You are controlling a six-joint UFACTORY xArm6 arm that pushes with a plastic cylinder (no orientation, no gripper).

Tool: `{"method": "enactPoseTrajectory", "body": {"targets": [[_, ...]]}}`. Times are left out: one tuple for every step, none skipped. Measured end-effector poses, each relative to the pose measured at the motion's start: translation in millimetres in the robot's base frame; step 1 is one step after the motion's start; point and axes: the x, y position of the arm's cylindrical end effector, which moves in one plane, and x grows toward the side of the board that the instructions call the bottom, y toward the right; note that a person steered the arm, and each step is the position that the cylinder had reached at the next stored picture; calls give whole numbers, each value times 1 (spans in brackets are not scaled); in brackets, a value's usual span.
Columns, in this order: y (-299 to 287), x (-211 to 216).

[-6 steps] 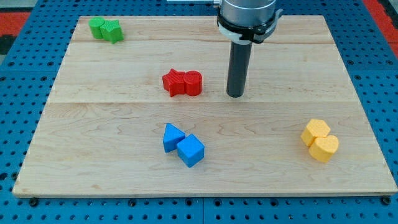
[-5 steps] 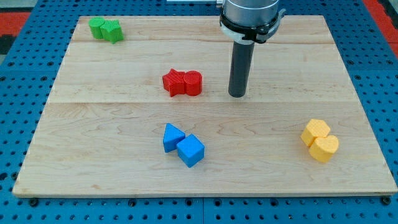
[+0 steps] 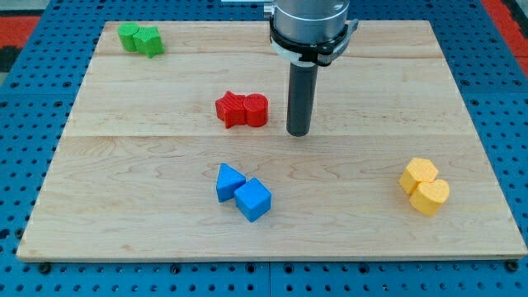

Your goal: Move the blue cube to the bottom left

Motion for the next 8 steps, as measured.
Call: {"method": "enactPoseTrajectory", "body": {"targets": [[6,0],[0,0],[-2,16],[-36,19],[-93,19],[-71,31],[7,74],[-21,115]]}}
